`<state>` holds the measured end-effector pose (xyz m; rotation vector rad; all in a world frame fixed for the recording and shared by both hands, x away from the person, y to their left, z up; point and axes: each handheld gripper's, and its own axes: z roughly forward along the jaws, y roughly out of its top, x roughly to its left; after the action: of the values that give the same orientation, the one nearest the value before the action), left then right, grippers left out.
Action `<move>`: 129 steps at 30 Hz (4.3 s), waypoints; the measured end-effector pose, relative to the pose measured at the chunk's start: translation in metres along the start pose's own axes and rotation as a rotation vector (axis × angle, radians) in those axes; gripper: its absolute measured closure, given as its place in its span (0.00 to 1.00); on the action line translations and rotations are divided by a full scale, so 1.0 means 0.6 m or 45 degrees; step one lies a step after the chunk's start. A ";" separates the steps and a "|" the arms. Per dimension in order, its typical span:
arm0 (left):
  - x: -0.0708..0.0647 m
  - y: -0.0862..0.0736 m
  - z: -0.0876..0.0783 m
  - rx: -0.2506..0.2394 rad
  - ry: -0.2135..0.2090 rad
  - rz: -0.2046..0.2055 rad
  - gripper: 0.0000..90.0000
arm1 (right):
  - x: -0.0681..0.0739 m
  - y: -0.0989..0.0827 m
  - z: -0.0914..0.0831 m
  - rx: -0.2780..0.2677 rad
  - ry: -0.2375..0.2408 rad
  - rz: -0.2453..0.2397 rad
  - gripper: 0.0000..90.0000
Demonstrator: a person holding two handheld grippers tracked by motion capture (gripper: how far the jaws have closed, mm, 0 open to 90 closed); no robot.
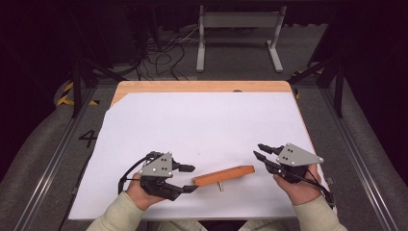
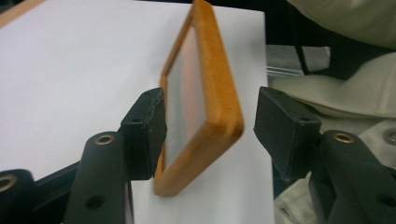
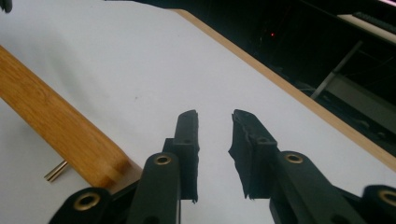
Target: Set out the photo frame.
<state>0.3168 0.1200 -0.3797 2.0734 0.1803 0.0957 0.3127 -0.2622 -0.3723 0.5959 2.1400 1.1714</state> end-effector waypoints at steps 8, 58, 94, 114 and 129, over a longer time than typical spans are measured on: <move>0.027 -0.012 -0.006 0.008 0.192 -0.172 0.51 | -0.008 -0.018 -0.002 0.038 0.026 0.050 0.85; 0.065 -0.063 -0.009 0.030 0.422 -0.327 0.47 | 0.017 -0.069 0.068 0.387 0.467 0.082 1.00; 0.063 -0.067 -0.006 0.051 0.403 -0.332 0.47 | -0.025 -0.040 0.165 0.336 0.385 0.206 1.00; 0.063 -0.069 0.001 0.067 0.383 -0.340 0.47 | -0.029 -0.006 0.224 0.321 0.416 0.225 1.00; 0.064 -0.070 0.001 0.067 0.383 -0.341 0.47 | -0.021 0.018 0.261 0.307 0.446 0.189 1.00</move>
<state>0.3508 0.1460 -0.4171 2.0594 0.6479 0.2403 0.4327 -0.1743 -0.4244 0.7072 2.5984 1.1728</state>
